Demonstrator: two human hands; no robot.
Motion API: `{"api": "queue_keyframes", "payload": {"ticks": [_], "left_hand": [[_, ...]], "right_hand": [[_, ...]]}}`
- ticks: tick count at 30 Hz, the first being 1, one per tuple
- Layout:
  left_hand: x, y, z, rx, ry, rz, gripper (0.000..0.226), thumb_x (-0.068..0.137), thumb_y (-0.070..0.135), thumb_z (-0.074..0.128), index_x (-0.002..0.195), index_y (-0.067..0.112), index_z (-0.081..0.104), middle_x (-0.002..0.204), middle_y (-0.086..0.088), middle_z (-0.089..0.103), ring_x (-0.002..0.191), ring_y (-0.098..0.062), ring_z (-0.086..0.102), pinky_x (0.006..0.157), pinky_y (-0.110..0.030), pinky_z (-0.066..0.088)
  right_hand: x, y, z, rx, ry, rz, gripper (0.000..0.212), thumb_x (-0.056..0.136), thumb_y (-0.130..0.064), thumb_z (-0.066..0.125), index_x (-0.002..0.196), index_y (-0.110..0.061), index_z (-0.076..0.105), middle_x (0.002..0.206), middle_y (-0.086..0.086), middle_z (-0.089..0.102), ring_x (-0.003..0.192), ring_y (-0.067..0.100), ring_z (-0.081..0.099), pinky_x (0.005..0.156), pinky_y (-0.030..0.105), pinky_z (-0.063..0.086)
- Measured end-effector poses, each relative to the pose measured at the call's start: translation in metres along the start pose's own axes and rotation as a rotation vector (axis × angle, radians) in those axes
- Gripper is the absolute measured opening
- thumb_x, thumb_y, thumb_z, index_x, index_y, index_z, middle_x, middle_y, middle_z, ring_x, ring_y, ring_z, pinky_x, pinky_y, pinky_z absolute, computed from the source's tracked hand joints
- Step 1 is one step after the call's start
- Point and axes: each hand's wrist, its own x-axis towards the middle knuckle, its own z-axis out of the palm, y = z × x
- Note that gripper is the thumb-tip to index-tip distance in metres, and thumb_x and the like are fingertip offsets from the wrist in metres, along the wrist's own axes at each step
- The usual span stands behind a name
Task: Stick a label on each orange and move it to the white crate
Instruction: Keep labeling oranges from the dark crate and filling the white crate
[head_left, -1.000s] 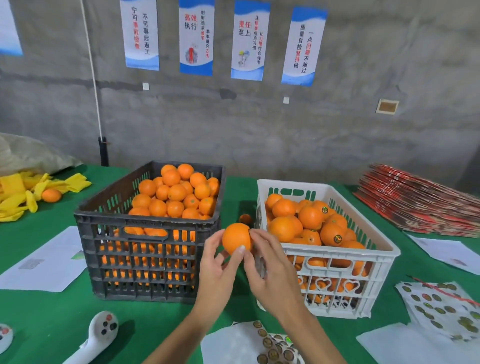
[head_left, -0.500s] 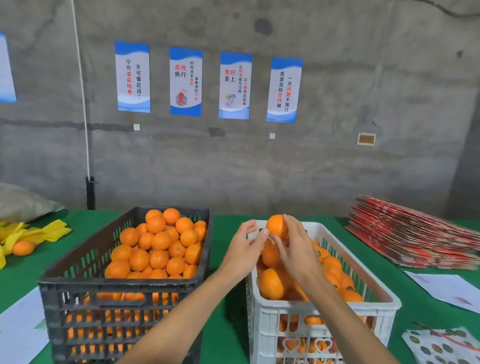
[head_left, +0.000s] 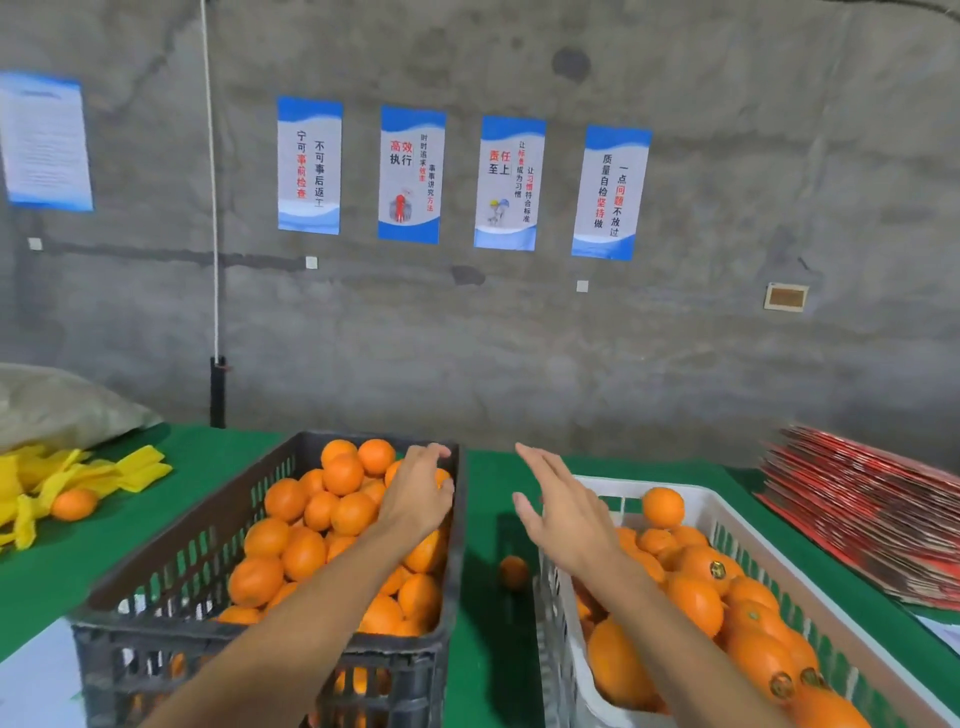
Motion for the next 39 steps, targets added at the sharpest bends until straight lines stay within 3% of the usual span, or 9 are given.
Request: {"api": "queue_keyframes", "payload": {"ticks": [5,8,11,15,24,27,30,34,39], "left_hand": [[0.033,-0.044,0.004,0.357,-0.348,0.027,0.062,0.092,0.020,0.068,0.151,0.019,0.047,0.148,-0.013,0.047,0.137,-0.033,0.048,0.109,-0.042,0.044],[0.049,-0.059,0.011,0.493,-0.494,0.058,0.065,0.091,0.020,0.072,0.151,0.021,0.047,0.152,-0.010,0.041,0.133,-0.032,0.052,0.097,-0.042,0.050],[0.063,-0.064,0.011,0.537,-0.605,0.117,0.073,0.090,0.026,0.078,0.154,0.019,0.045,0.155,-0.009,0.042,0.139,-0.031,0.048,0.110,-0.042,0.044],[0.061,-0.073,0.013,0.459,-0.731,0.091,0.066,0.098,0.017,0.061,0.159,0.023,0.037,0.166,-0.004,0.033,0.146,-0.028,0.042,0.117,-0.040,0.039],[0.028,-0.036,-0.035,0.035,-0.259,0.025,0.069,0.078,0.014,0.086,0.141,0.021,0.061,0.143,-0.008,0.057,0.130,-0.026,0.056,0.105,-0.031,0.046],[-0.011,-0.002,-0.060,-0.170,-0.127,0.082,0.066,0.075,0.011,0.088,0.135,0.026,0.065,0.129,-0.007,0.063,0.108,-0.024,0.064,0.093,-0.026,0.048],[-0.067,0.030,-0.082,-0.505,-0.078,0.067,0.060,0.076,0.011,0.090,0.129,0.031,0.068,0.118,-0.008,0.071,0.079,-0.020,0.061,0.085,-0.037,0.057],[-0.149,0.061,-0.089,-0.829,-0.060,0.028,0.058,0.082,0.010,0.088,0.133,0.027,0.067,0.108,0.007,0.076,0.083,-0.014,0.067,0.084,-0.037,0.062],[-0.246,0.058,-0.057,-0.908,-0.161,-0.108,0.062,0.077,0.038,0.088,0.134,0.044,0.064,0.070,-0.016,0.062,0.078,-0.020,0.056,0.081,-0.034,0.051]], "right_hand": [[0.036,-0.028,0.047,-0.007,-0.136,-0.044,0.068,0.102,-0.046,0.048,0.160,-0.039,0.014,0.165,-0.008,0.023,0.131,0.030,0.054,0.096,0.043,0.050],[0.048,-0.032,0.066,0.012,-0.172,-0.042,0.069,0.102,-0.047,0.048,0.160,-0.039,0.013,0.165,-0.008,0.025,0.135,0.029,0.051,0.098,0.042,0.049],[0.052,-0.030,0.075,0.058,-0.177,-0.014,0.069,0.102,-0.046,0.048,0.161,-0.035,0.015,0.165,-0.004,0.028,0.139,0.030,0.047,0.101,0.044,0.048],[0.049,-0.032,0.073,0.101,-0.183,0.020,0.069,0.103,-0.045,0.049,0.162,-0.032,0.015,0.166,-0.001,0.027,0.144,0.029,0.042,0.107,0.046,0.045],[0.021,-0.044,0.041,0.199,-0.116,0.007,0.066,0.103,-0.042,0.052,0.160,-0.035,0.020,0.164,-0.005,0.031,0.132,0.023,0.054,0.103,0.043,0.049],[-0.002,-0.055,0.019,0.265,-0.051,-0.037,0.065,0.101,-0.041,0.055,0.159,-0.039,0.024,0.160,-0.010,0.036,0.129,0.018,0.055,0.098,0.042,0.053],[-0.038,-0.067,-0.004,0.406,0.007,-0.098,0.066,0.099,-0.043,0.058,0.157,-0.040,0.027,0.153,-0.015,0.042,0.119,0.006,0.058,0.094,0.037,0.054],[-0.102,-0.073,-0.022,0.649,0.076,-0.159,0.061,0.100,-0.037,0.063,0.153,-0.042,0.034,0.141,-0.024,0.049,0.113,0.002,0.062,0.092,0.033,0.056],[-0.194,-0.062,-0.009,0.724,0.049,-0.123,0.057,0.097,-0.048,0.064,0.149,-0.044,0.041,0.139,-0.021,0.055,0.121,0.010,0.061,0.096,0.034,0.056]]}}
